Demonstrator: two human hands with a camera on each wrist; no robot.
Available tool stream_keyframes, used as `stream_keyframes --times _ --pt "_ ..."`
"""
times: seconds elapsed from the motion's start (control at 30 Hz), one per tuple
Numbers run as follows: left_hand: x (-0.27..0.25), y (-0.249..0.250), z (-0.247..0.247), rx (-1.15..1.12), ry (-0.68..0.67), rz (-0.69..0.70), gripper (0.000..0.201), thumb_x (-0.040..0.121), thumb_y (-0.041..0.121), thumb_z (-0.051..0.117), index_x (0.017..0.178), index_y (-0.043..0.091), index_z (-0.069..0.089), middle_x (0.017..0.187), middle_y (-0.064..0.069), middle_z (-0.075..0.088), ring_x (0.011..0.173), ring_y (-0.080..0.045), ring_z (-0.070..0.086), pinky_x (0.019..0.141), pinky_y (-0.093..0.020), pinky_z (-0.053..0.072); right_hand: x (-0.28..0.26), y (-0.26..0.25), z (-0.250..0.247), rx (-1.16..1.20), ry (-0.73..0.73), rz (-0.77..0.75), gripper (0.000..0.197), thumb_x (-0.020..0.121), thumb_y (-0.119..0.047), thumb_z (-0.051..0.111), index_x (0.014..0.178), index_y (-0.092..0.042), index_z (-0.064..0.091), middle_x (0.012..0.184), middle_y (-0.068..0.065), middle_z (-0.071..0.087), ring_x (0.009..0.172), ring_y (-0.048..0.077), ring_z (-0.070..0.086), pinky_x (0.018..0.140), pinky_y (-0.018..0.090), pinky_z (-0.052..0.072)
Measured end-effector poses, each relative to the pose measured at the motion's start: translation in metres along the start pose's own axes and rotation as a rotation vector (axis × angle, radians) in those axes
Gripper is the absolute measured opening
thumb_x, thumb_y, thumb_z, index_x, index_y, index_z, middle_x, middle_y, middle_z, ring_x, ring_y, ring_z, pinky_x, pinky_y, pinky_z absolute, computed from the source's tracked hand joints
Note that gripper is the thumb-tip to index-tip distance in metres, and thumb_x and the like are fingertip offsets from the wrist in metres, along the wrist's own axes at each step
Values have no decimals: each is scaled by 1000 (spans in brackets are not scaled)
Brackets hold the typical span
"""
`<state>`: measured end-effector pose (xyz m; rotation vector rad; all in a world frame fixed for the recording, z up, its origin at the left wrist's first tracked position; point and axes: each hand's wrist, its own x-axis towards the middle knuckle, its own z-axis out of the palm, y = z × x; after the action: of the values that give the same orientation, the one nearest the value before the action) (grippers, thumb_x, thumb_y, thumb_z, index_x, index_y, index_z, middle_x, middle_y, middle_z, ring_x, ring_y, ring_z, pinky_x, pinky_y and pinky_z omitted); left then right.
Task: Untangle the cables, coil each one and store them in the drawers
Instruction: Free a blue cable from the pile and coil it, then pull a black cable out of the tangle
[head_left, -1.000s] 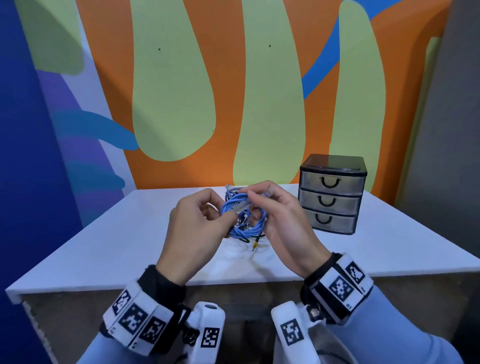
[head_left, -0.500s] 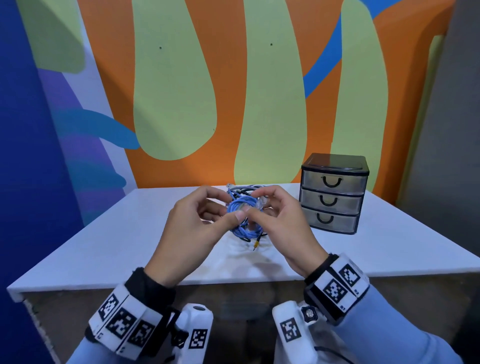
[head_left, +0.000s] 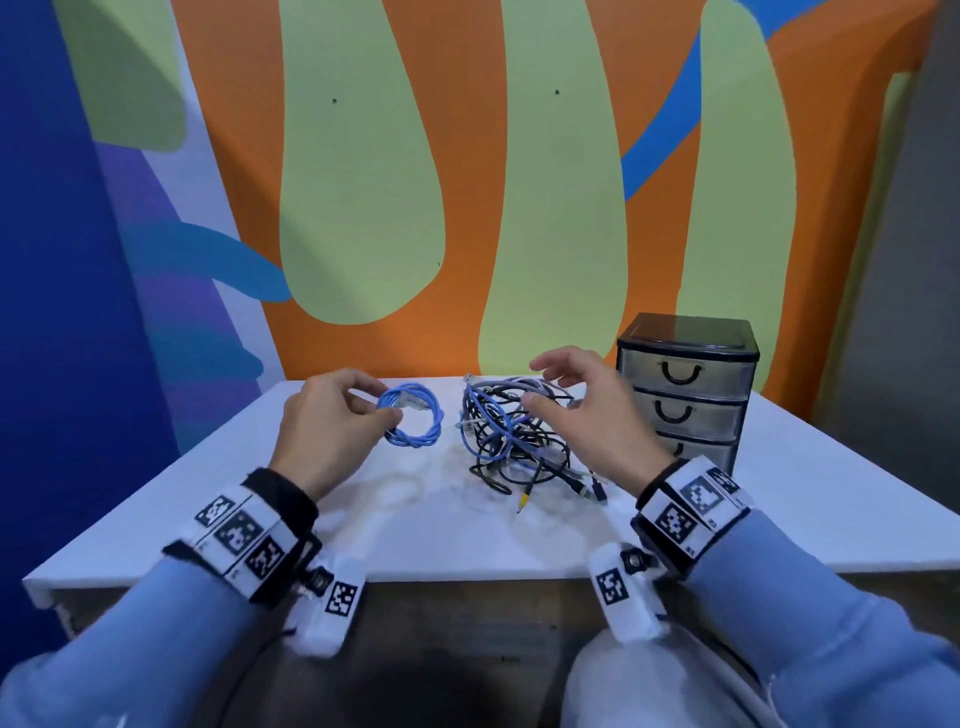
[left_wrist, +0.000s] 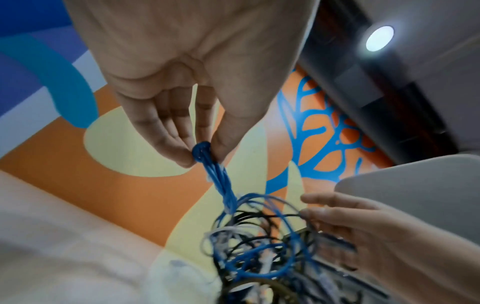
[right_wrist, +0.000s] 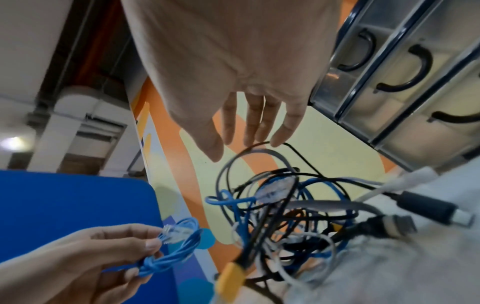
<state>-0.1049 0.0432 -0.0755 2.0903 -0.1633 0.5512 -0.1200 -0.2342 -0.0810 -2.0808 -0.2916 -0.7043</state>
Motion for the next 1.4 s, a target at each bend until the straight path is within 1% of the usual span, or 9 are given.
stream_keyframes --times 0.17,0.43,0.6,0.77,0.9,1.0,1.13,1.27,1.4 --pt "41 -32 11 127 -113 -148 13 85 17 84 93 19 73 66 -2 77 76 -22 78 86 -47 64 24 18 16 -263 -261 -21 37 96 -47 70 128 -30 65 120 -9 54 112 14 56 96 33 45" --pt "100 -52 21 283 -72 -224 10 86 17 85 88 14 75 70 -5 78 71 -22 78 79 -42 66 67 29 34 -411 -303 -23 21 92 -54 72 88 -34 73 96 -1 50 85 21 57 74 36 49" --pt "130 -73 30 331 -91 -342 14 84 19 88 81 9 79 73 -11 78 73 -29 79 75 -45 67 91 36 50 -404 -305 -11 23 94 -49 72 85 -28 71 95 -1 47 82 22 57 71 35 48" --pt "156 -89 39 379 -66 -395 25 83 30 88 83 6 80 83 -12 78 74 -28 71 63 -32 58 112 51 70 -427 -268 -8 19 101 -41 65 96 -23 62 104 2 47 80 25 56 75 39 50" --pt "169 -99 50 408 -115 -456 32 85 29 84 88 -2 75 77 -11 75 67 -27 69 54 -25 48 130 65 78 -279 -201 61 17 104 -32 62 95 -19 57 85 5 62 67 26 54 61 36 43" --pt "169 -91 55 378 -171 -398 30 87 29 85 98 3 76 93 -10 76 85 -29 68 68 -30 52 138 73 80 -110 -171 144 14 104 -24 61 93 -18 56 78 8 61 57 22 44 53 33 35" --pt "165 -52 62 152 -14 -147 15 92 27 81 105 20 78 112 0 74 107 -23 67 98 -39 54 138 74 76 173 -135 209 9 105 -16 59 98 -10 59 83 14 58 68 22 47 50 28 35" --pt "174 0 72 -102 -136 -1 12 93 24 81 99 13 78 96 0 74 84 -16 67 77 -31 54 132 83 73 335 -82 254 6 103 -12 62 108 -12 65 82 8 66 75 22 59 62 25 46" --pt "196 24 83 -216 -177 39 9 93 21 81 92 13 78 81 1 73 65 -10 63 58 -24 43 126 89 71 542 -73 275 30 96 -9 74 118 -19 58 85 10 68 71 16 66 73 29 52"
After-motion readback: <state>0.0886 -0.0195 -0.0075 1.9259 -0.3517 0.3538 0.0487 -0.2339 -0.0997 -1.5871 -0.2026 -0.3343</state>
